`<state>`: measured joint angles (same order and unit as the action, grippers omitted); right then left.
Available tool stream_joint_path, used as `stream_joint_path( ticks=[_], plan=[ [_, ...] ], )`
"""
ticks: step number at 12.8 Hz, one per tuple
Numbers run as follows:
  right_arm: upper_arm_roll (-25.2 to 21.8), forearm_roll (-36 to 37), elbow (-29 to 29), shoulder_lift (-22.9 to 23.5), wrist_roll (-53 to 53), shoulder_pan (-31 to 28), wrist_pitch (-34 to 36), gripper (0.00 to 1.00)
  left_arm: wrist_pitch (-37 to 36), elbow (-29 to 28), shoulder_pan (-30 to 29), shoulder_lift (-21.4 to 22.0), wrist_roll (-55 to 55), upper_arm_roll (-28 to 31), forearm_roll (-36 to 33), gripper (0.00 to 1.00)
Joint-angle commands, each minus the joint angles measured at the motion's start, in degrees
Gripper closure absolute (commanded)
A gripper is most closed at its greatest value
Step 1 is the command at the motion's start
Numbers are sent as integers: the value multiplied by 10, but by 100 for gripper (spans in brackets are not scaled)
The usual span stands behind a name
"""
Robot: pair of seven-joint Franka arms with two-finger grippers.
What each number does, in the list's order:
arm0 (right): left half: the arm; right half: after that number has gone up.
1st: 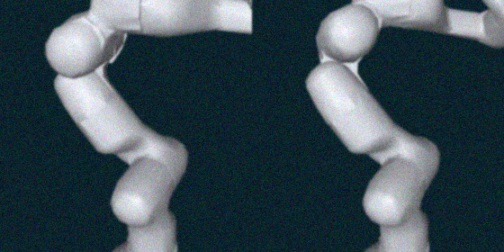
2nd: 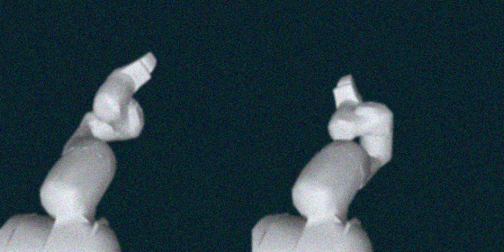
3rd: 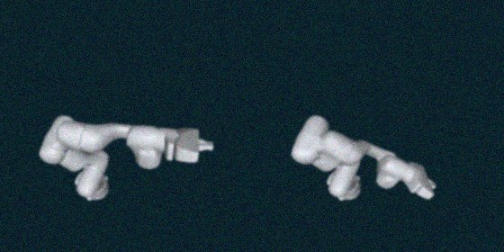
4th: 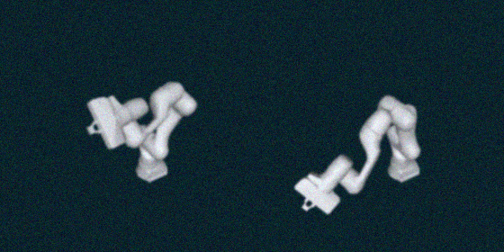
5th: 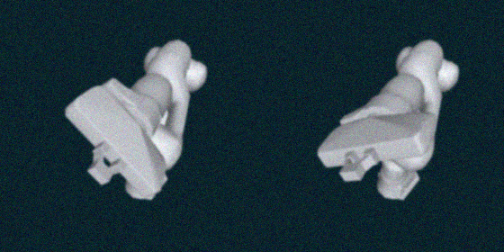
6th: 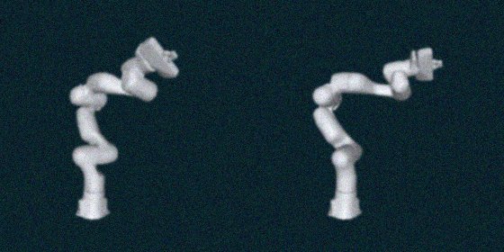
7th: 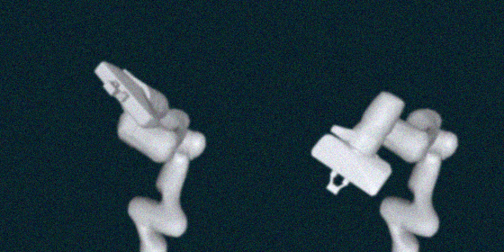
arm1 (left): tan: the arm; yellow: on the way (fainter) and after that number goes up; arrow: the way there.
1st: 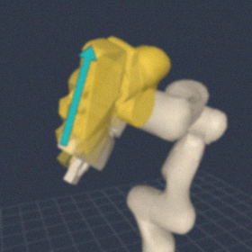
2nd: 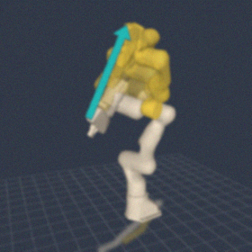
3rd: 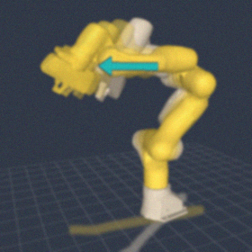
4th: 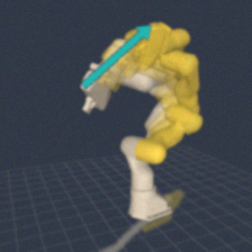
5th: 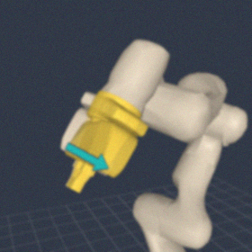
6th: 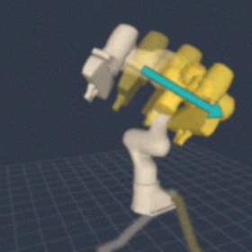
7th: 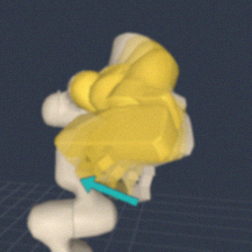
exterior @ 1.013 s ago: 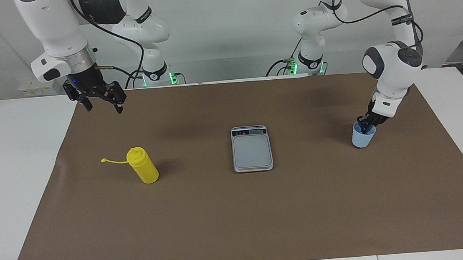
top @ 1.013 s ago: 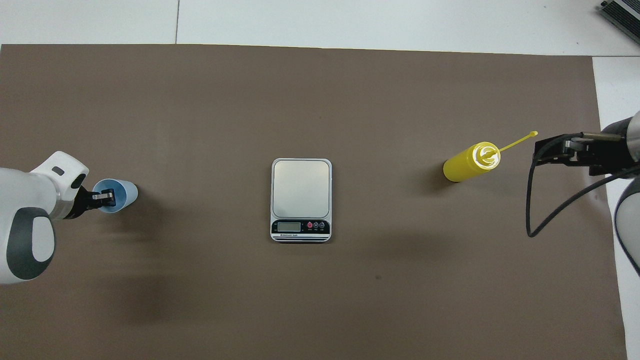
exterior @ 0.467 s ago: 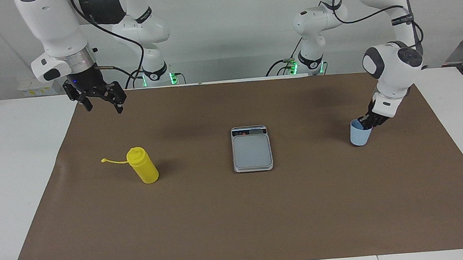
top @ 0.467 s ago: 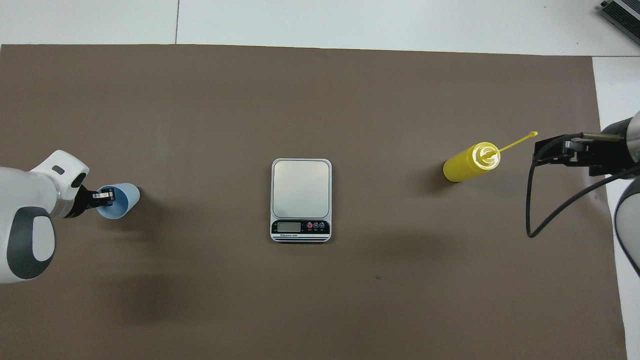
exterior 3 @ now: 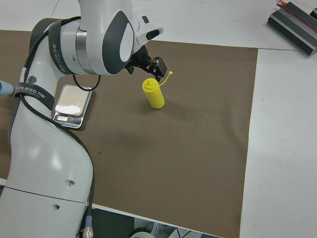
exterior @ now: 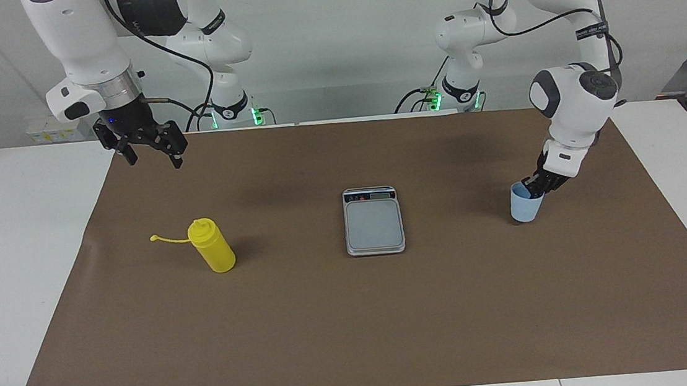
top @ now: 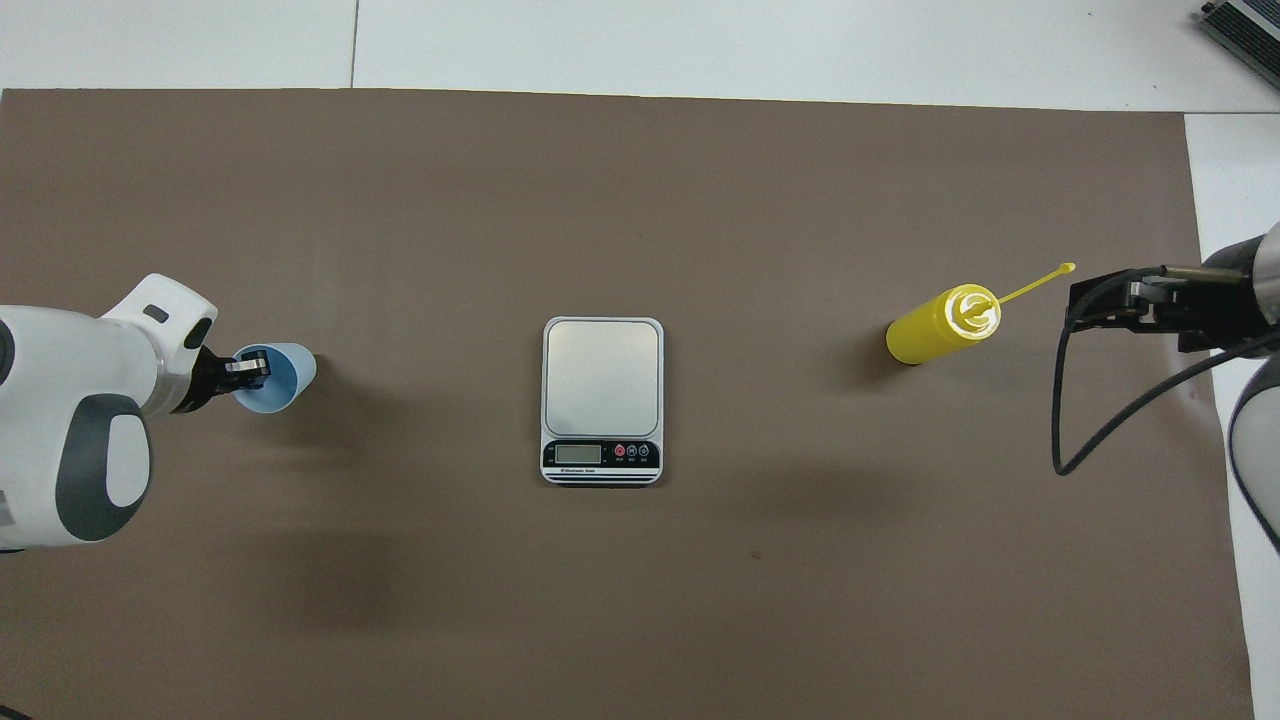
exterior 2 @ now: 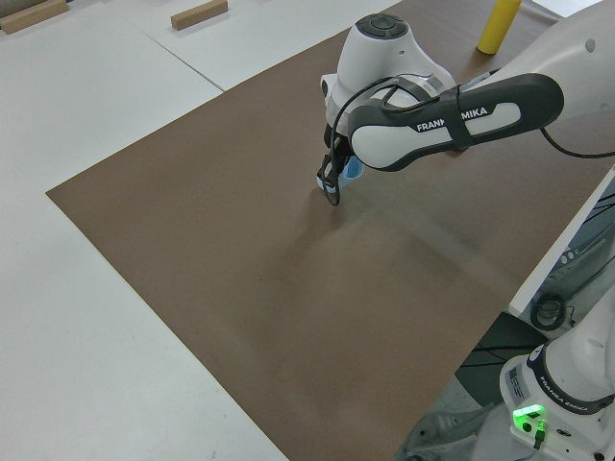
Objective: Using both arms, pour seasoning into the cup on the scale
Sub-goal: 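Carry the cup with the left gripper onto the scale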
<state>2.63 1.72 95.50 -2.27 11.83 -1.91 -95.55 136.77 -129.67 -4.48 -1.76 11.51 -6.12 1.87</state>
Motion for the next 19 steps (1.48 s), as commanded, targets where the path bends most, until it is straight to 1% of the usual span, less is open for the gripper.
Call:
stream_joint_path(
  ticks=[1,5,7,9,14,17,19],
  plan=[
    [3,2,14,-12,3,-6,-2,0,-52,43,35,-13,40,7,9,100],
    [3,2,14,-12,2,-6,-2,0,-117,89,83,-24,115,6,12,100],
    [3,2,14,-12,2,-6,-2,0,-148,120,100,-33,138,7,51,100],
    [3,2,14,-12,2,-6,-2,0,-179,155,119,-50,173,6,55,100],
    [3,2,14,-12,2,-6,-2,0,-204,212,154,-85,237,5,76,100],
    [3,2,14,-12,3,-6,-2,0,-237,286,180,-136,288,4,77,100],
    [3,2,14,-12,3,-6,-2,0,-251,322,202,-162,320,4,77,100]
  ],
)
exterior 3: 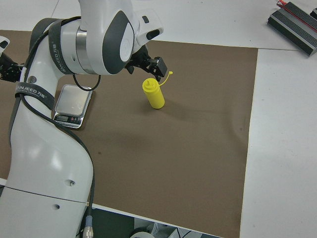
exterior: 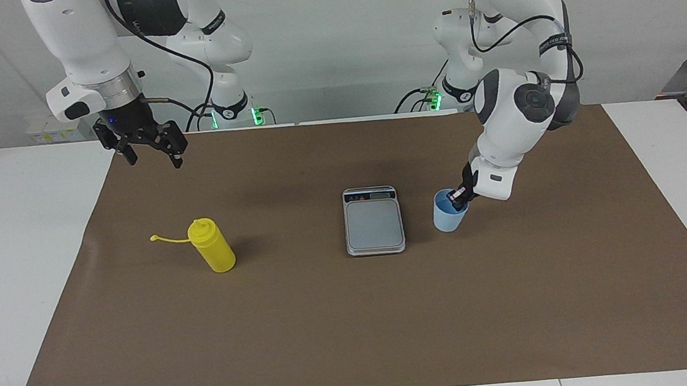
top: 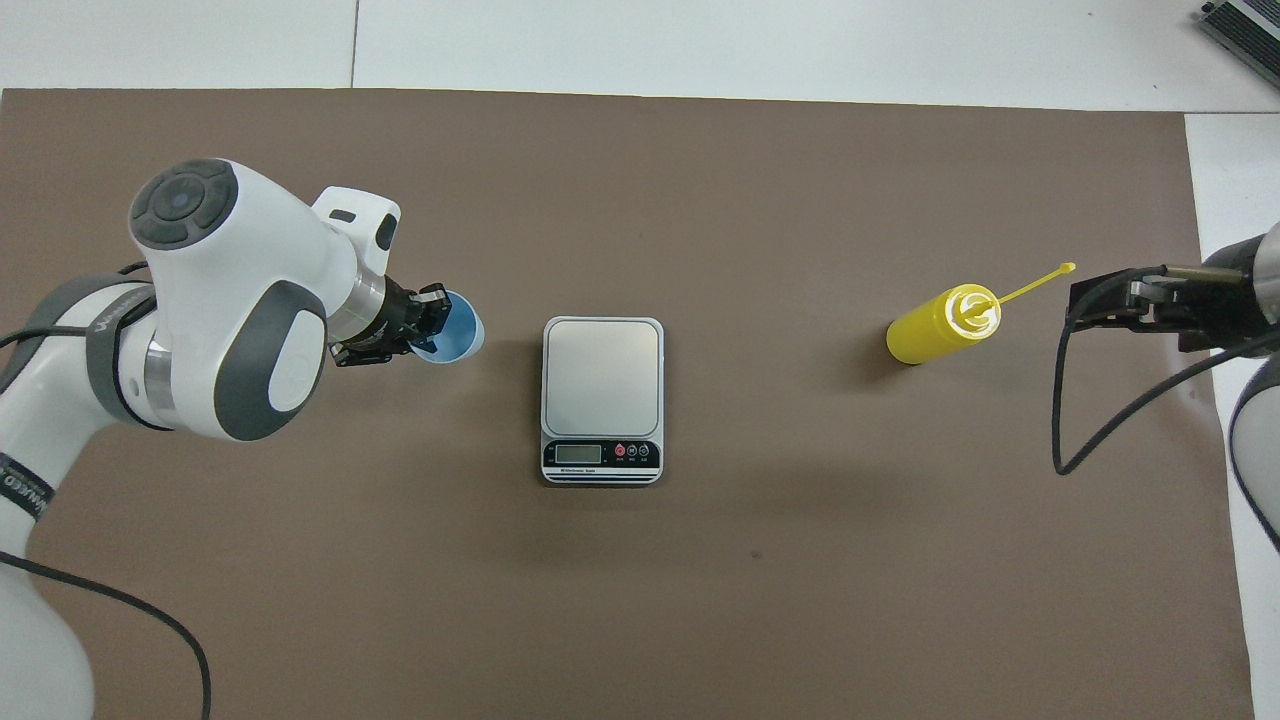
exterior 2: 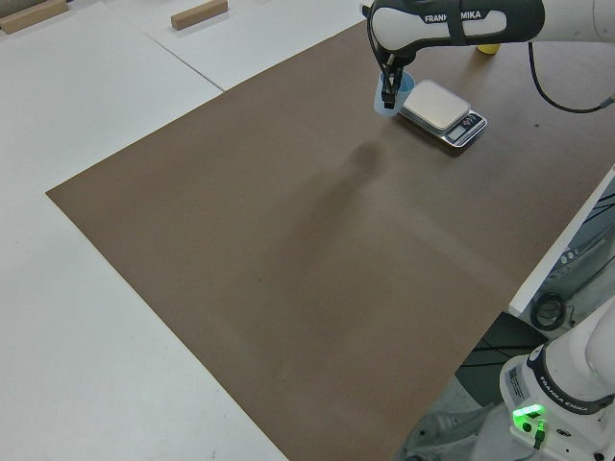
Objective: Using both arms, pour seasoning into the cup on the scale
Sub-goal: 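Carry the cup with the left gripper onto the scale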
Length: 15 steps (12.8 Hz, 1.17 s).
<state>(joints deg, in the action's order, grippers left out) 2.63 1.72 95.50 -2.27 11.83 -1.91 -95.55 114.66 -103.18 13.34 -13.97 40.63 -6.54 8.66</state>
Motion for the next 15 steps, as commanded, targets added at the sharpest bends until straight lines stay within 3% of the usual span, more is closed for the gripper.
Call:
stream_joint_path(
  ticks=[1,8,15],
  plan=[
    [3,2,14,-12,2,-6,-2,0,-34,74,33,-55,47,8,9,100],
    [3,2,14,-12,2,-6,-2,0,-65,109,68,-79,94,4,43,100],
    [3,2,14,-12,3,-19,-2,0,-22,104,91,-89,127,4,52,100]
  ],
)
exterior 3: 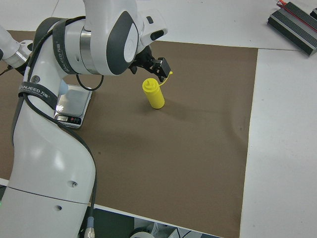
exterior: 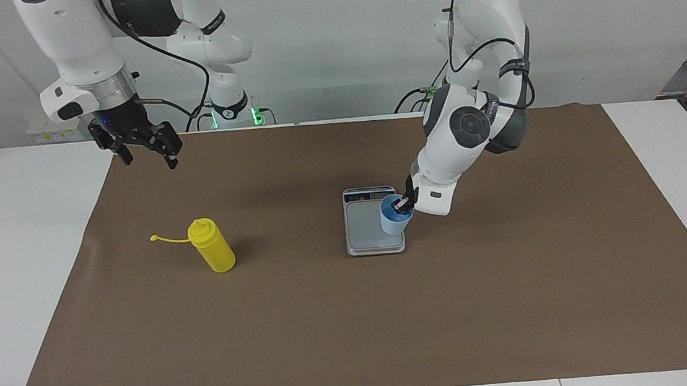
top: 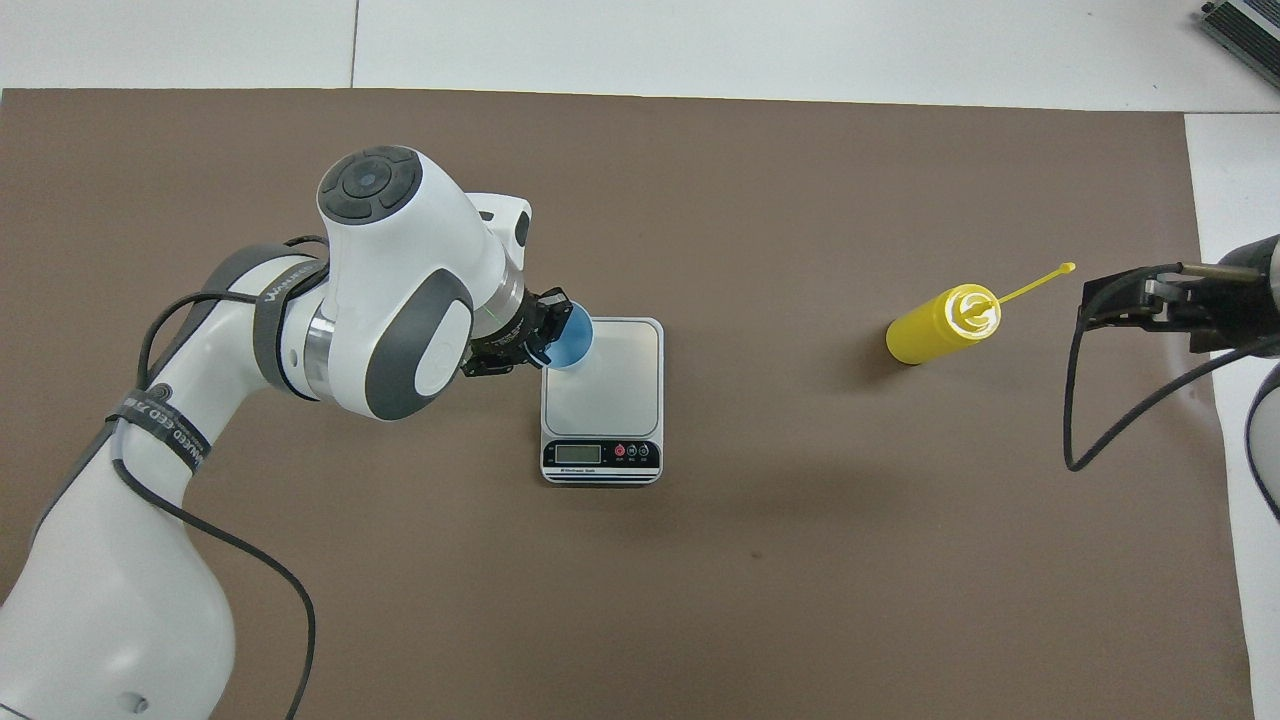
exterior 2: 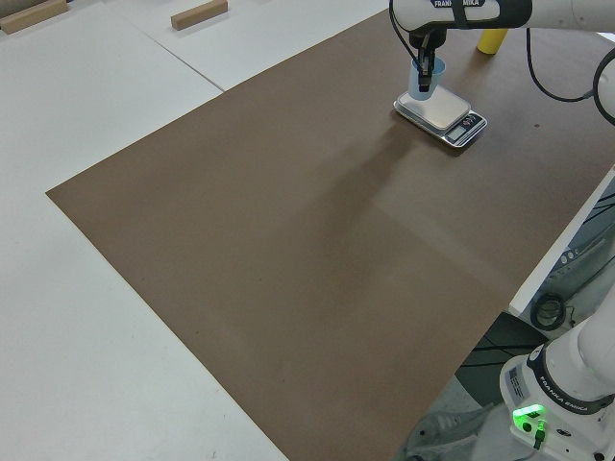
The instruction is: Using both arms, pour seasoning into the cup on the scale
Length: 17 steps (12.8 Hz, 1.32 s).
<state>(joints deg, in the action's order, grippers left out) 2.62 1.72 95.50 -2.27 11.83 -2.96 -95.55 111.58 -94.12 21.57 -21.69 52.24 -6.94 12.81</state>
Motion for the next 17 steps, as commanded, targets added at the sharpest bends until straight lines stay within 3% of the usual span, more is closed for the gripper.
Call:
stream_joint_path(
  ticks=[1,7,17],
  plan=[
    [3,2,14,-12,3,-13,-3,0,19,11,11,-13,18,8,10,100],
    [3,2,14,-12,3,-14,-3,0,67,-20,41,-14,39,10,3,100],
    [4,2,12,-12,1,-13,-6,0,66,-40,44,-12,37,10,-13,100]
  ],
)
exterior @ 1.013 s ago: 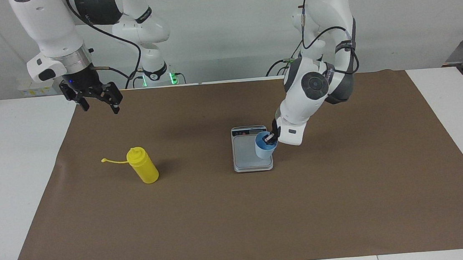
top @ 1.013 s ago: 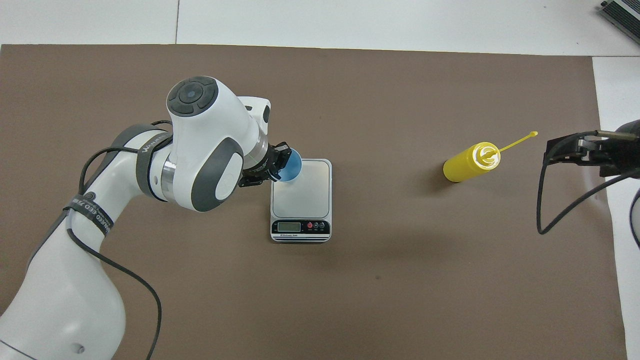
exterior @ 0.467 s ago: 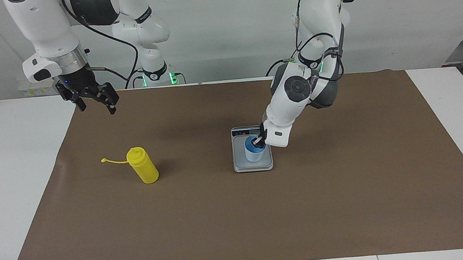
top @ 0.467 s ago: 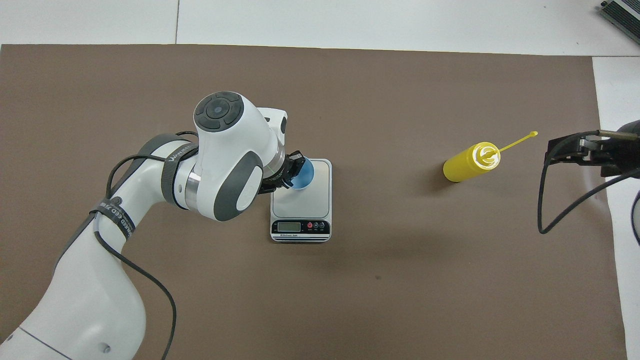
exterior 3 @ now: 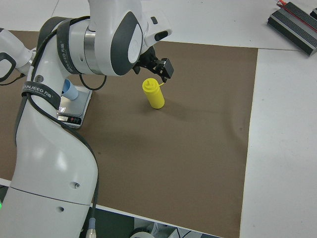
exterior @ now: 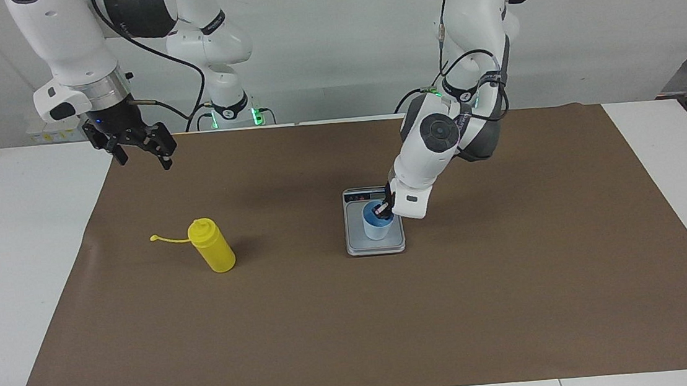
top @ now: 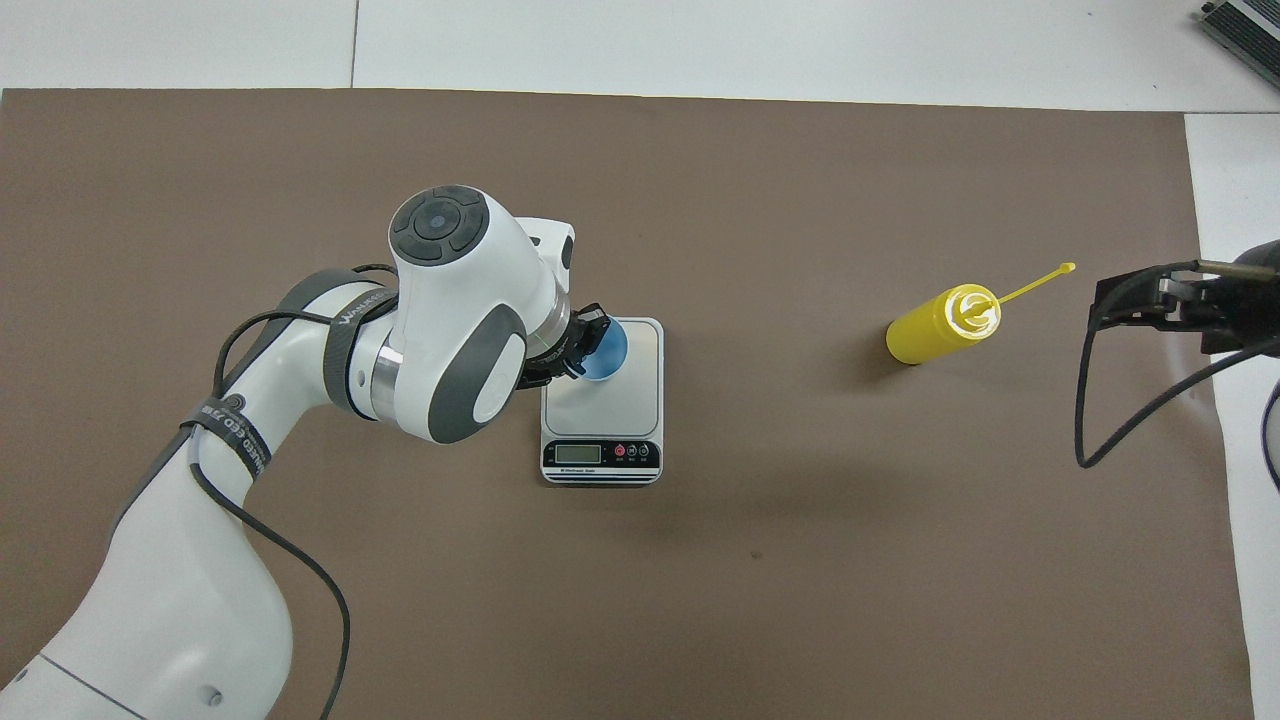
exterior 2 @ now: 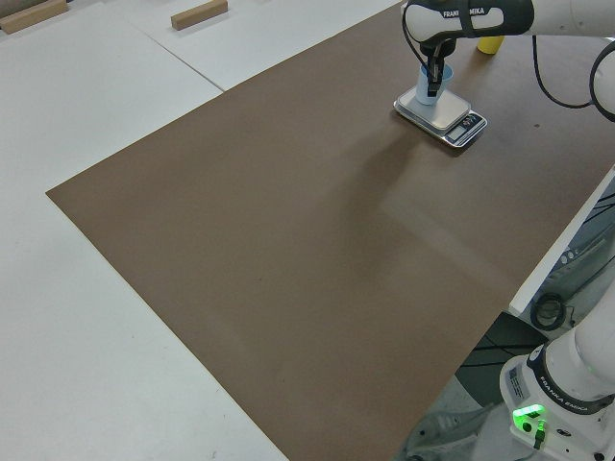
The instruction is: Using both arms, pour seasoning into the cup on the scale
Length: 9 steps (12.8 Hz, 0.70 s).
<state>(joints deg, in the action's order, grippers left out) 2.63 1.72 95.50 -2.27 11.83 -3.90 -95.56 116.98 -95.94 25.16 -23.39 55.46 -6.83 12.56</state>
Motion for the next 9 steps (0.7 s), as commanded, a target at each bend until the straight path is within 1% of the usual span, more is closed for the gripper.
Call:
stream_joint_path(
  ticks=[1,3,4,5,7,9],
  plan=[
    [4,1,12,-11,1,-4,-8,0,12,-21,9,5,4,9,-14,98],
    [4,1,13,-11,-7,-4,-13,0,11,-20,8,5,2,8,-28,83],
    [4,1,14,-11,-21,-4,-16,0,8,-17,8,5,2,8,-31,65],
    [4,0,16,-11,-34,-4,-24,0,4,-14,8,5,3,9,-31,56],
    [4,-5,23,-12,-44,-4,-36,0,1,-7,7,5,3,9,-33,48],
    [4,-6,35,-14,-76,-5,-48,0,-25,12,5,4,2,9,-40,47]
  ],
)
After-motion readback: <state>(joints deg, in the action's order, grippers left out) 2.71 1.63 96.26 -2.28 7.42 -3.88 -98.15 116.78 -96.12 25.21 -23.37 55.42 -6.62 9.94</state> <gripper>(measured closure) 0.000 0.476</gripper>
